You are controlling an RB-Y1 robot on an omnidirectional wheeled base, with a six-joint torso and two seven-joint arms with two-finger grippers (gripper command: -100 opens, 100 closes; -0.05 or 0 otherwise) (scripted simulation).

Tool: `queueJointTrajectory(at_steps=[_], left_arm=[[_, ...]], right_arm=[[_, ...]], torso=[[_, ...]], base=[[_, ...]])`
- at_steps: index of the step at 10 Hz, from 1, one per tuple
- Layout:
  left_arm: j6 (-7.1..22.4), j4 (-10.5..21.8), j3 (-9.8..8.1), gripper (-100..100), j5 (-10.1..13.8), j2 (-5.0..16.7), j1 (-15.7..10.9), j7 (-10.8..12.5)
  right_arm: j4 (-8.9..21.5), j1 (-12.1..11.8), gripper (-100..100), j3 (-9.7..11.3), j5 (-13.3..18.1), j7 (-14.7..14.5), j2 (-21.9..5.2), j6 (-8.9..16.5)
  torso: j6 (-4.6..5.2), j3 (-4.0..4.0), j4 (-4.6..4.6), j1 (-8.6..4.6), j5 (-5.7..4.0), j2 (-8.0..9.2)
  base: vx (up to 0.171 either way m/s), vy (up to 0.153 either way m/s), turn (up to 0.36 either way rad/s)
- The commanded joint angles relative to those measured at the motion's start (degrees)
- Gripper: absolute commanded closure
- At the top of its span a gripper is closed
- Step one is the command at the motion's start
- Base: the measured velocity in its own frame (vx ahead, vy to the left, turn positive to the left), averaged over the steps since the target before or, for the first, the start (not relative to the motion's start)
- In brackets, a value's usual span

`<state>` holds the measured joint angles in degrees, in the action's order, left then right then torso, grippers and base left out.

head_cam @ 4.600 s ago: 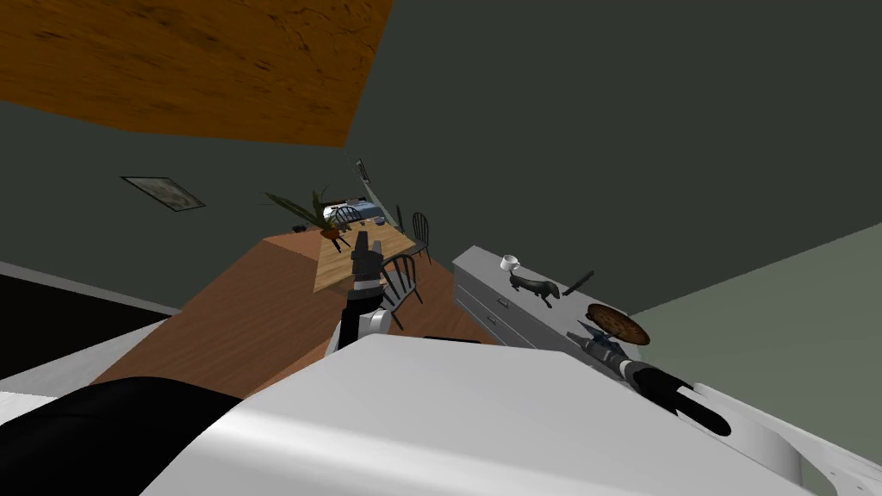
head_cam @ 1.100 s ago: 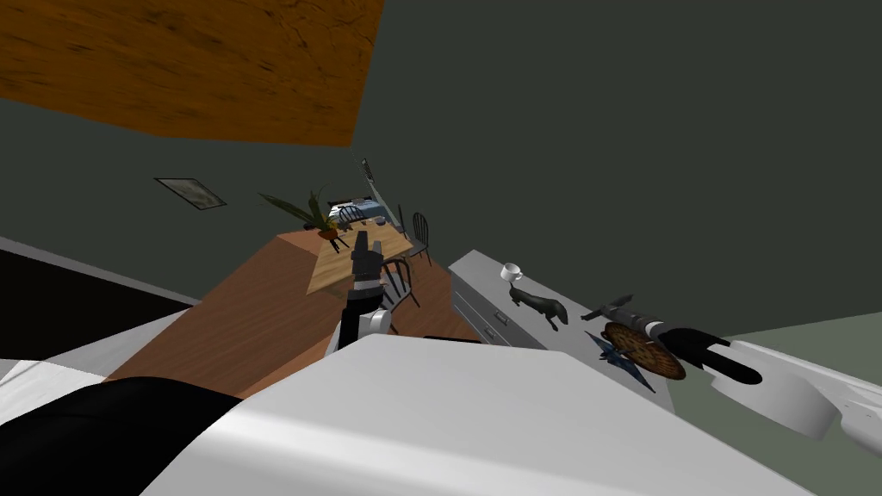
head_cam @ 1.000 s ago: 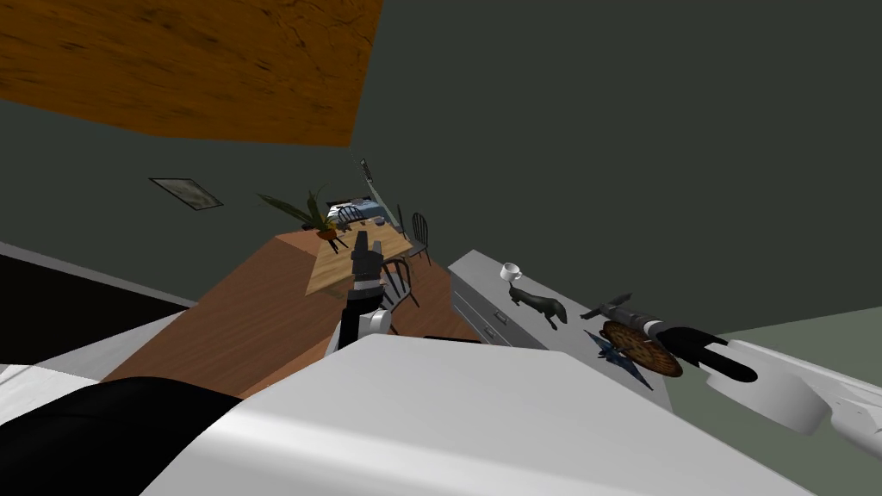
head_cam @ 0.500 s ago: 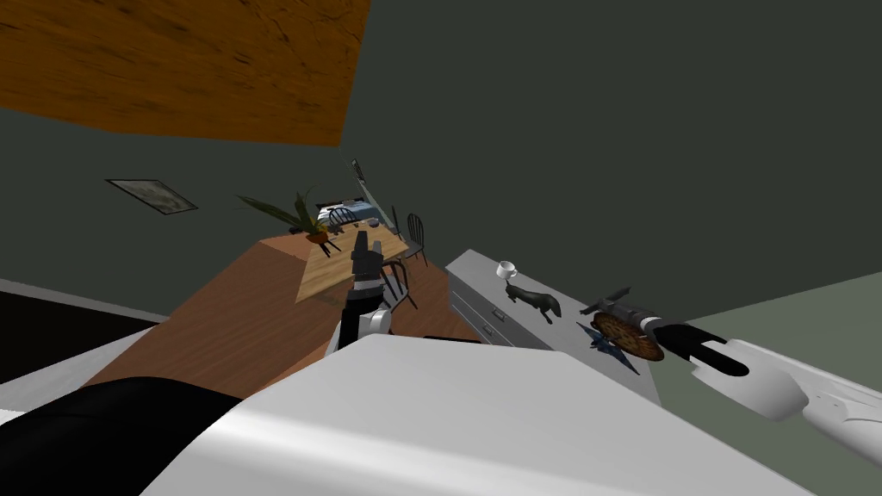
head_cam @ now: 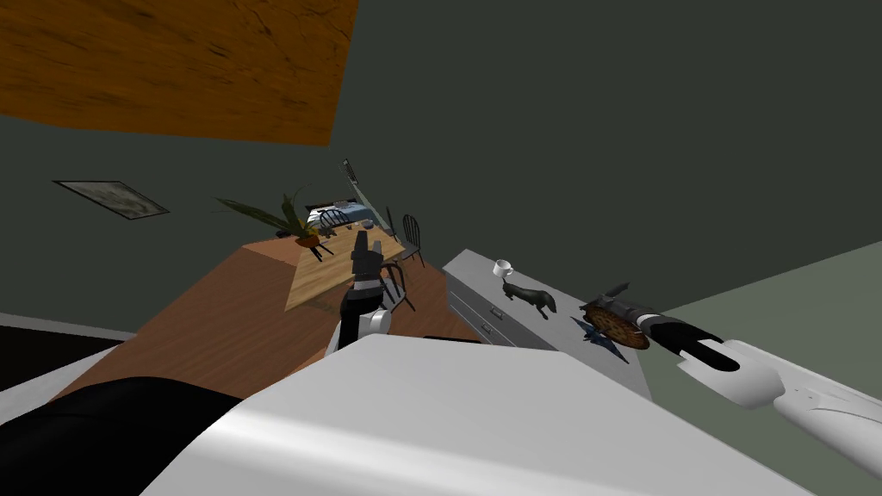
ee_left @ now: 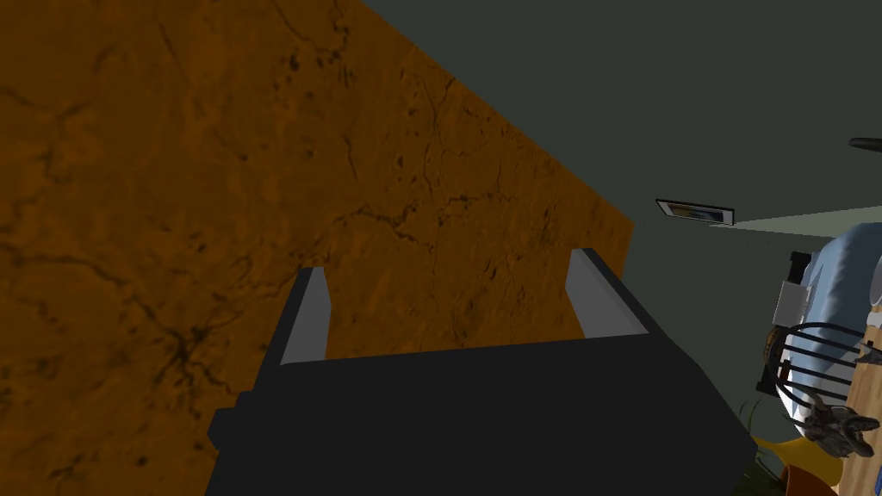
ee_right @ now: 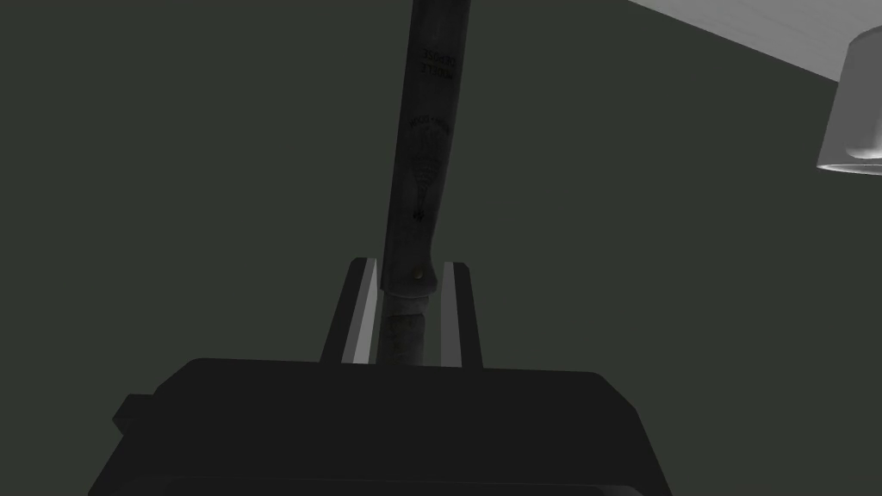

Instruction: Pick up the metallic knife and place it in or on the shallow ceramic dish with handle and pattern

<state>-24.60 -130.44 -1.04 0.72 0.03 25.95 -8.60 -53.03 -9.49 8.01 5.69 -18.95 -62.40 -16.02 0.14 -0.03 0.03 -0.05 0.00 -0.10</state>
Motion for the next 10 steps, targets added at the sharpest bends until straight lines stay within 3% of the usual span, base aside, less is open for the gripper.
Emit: queueJointTrajectory(at_steps=[1,2,4,7,8,9,10], left_arm=[[0.0,0.0,0.00,0,0.0,0.0,0.0,0.0],[0.0,0.0,0.00,0,0.0,0.0,0.0,0.0],[0.0,0.0,0.00,0,0.0,0.0,0.0,0.0],[0.0,0.0,0.00,0,0.0,0.0,0.0,0.0],[0.0,0.0,0.00,0,0.0,0.0,0.0,0.0],[0.0,0.0,0.00,0,0.0,0.0,0.0,0.0],[0.0,0.0,0.00,0,0.0,0.0,0.0,0.0]], right_arm=[[1.6,0.8,100,-2.3,-0.1,-2.9,1.9,-1.3],[1.6,0.8,100,-2.3,-0.1,-3.4,1.9,-1.3],[4.7,2.8,100,-6.0,-0.2,-7.1,4.9,-3.8],[6.3,3.7,100,-7.8,-0.3,-10.7,6.4,-5.0],[7.9,4.7,100,-9.7,-0.4,-12.9,7.9,-6.3],[7.9,4.7,100,-9.7,-0.4,-13.1,7.9,-6.3],[9.4,5.7,100,-11.7,-0.5,-15.4,9.3,-7.6]], torso=[[0.00,0.00,0.00,0.00,0.00,0.00],[0.04,0.01,0.00,-0.01,0.00,0.01],[0.05,0.00,0.00,-0.03,0.00,0.00],[0.02,-0.01,0.01,-0.01,0.00,-0.02],[0.01,-0.01,0.00,-0.02,0.00,-0.01],[0.07,0.00,0.00,-0.04,0.00,-0.01],[0.01,0.00,0.00,-0.04,-0.01,-0.01]], base=[[0.009,0.011,-0.090],[0.007,0.009,-0.054],[0.014,0.013,-0.118],[0.014,0.011,-0.065],[0.016,0.007,-0.114],[0.013,0.007,-0.056],[0.015,0.007,-0.072]])
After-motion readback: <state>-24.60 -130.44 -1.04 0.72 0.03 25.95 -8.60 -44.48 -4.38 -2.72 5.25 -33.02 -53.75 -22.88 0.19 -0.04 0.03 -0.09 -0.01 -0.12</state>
